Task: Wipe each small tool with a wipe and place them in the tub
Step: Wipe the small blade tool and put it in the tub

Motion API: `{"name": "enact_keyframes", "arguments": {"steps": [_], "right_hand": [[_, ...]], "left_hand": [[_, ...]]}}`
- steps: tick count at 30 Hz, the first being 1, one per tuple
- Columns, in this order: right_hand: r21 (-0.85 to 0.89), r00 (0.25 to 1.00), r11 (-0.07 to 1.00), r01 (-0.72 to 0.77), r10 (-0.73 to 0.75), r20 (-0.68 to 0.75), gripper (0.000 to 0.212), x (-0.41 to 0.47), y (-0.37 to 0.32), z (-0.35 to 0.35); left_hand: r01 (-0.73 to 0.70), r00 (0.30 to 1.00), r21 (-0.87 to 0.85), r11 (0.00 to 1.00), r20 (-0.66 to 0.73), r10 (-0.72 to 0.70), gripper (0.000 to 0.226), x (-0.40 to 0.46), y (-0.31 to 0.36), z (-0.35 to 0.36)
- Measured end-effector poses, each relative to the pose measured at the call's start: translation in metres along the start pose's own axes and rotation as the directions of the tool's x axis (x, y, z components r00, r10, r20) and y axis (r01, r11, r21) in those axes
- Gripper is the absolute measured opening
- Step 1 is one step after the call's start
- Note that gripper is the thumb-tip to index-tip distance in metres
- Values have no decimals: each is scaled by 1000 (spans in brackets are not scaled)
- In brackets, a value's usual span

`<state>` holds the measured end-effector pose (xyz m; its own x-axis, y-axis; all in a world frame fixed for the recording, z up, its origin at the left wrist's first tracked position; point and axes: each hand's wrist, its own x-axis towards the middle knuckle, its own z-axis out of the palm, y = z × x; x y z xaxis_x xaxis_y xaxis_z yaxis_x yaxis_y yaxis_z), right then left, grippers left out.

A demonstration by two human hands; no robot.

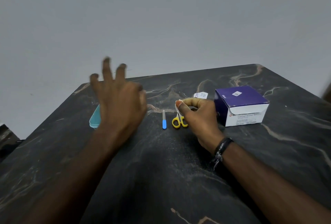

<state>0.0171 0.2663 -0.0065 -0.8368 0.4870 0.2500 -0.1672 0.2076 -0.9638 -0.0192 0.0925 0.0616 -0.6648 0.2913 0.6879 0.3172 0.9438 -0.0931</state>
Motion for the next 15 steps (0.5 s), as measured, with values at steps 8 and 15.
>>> {"name": "enact_keyframes", "arguments": {"steps": [8,15], "right_hand": [[36,998,999,12,-10,-56,14,5,-1,-6],[67,998,998,2,2,-59,15,6,1,-6]], "left_hand": [[62,937,-168,984,349,0,21,-18,48,30],[285,751,-211,935,655,-81,24,-9,44,51]]}}
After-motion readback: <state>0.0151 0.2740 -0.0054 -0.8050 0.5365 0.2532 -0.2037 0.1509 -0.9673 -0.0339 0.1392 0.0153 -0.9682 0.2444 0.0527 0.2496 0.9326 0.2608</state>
